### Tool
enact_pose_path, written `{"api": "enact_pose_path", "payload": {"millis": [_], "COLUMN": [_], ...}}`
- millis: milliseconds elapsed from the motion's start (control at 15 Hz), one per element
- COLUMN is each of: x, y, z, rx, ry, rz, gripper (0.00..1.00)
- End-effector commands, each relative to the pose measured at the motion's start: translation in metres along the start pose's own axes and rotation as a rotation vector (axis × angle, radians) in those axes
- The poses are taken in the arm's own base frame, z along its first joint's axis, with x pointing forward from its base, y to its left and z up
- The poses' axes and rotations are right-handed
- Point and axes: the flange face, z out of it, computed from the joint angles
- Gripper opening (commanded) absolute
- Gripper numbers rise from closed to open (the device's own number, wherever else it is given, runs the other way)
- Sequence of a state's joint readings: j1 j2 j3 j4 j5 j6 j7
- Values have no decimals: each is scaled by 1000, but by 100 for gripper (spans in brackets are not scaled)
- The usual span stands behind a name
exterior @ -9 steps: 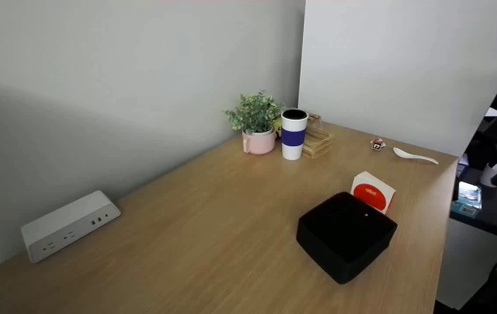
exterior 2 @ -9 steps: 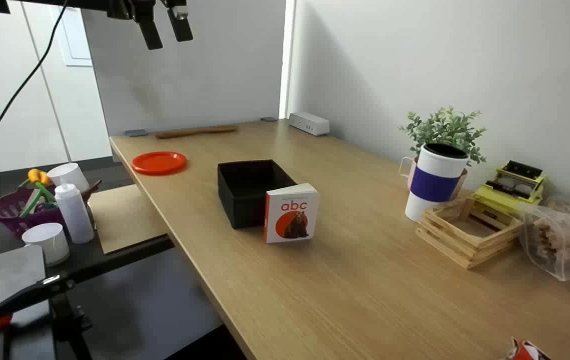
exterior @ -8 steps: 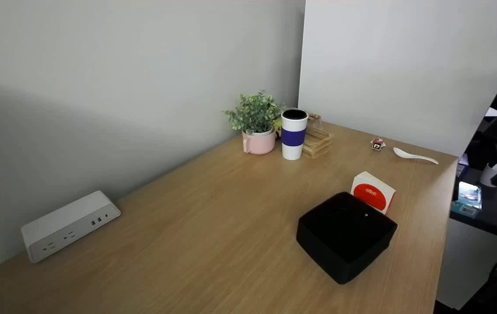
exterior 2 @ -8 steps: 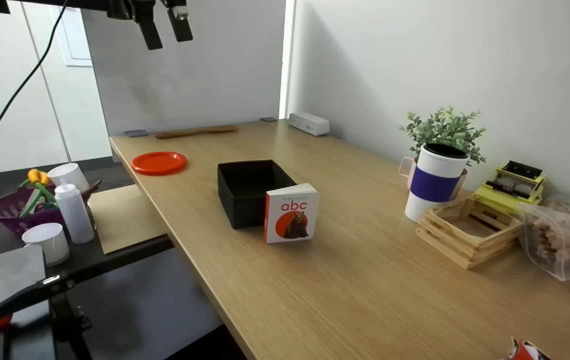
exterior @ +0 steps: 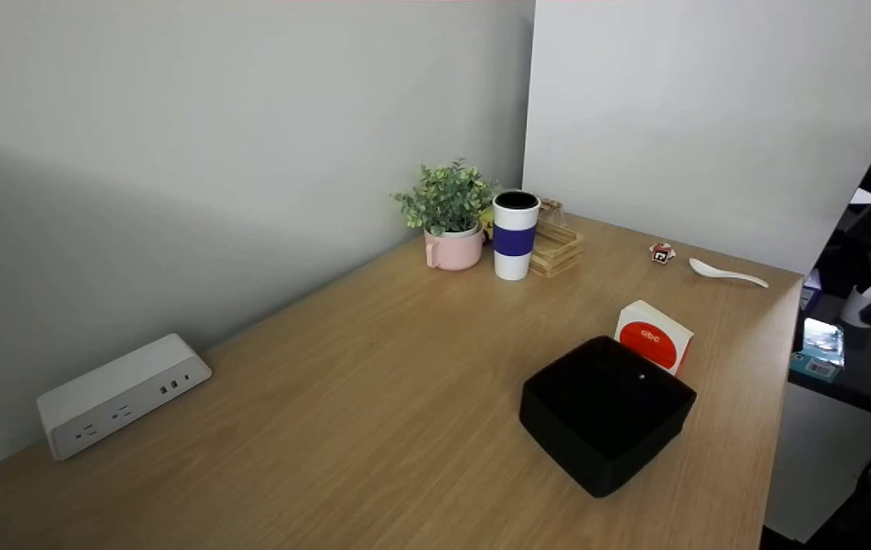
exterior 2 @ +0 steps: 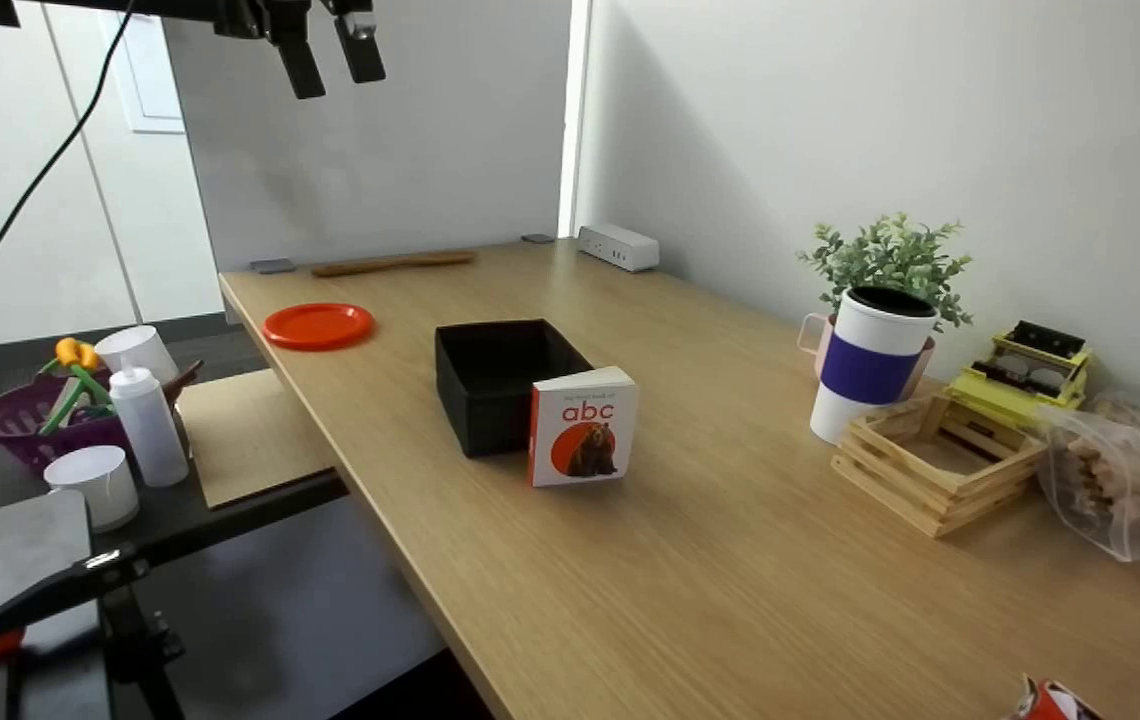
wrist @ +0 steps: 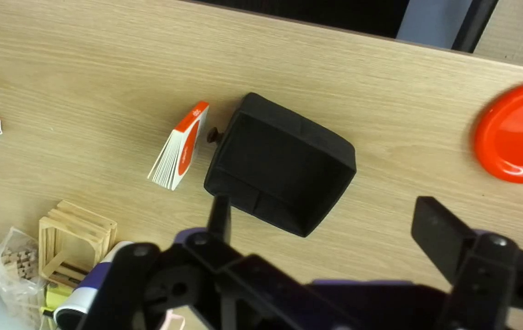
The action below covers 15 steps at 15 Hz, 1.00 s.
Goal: Put the book inside the black box
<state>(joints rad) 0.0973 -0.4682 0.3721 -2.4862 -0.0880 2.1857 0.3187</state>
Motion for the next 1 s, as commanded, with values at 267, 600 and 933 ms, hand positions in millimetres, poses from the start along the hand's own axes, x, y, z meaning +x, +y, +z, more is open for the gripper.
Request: {"api": "enact_pose_path", "payload": {"millis": [267,600,933], "x": [26,33,53], "y": [25,73,132], "z": [-8,1,35], "rx": [193,250,319], "ry": [60,104,102], "rz": [343,624,900], "gripper": [100,100,100]}}
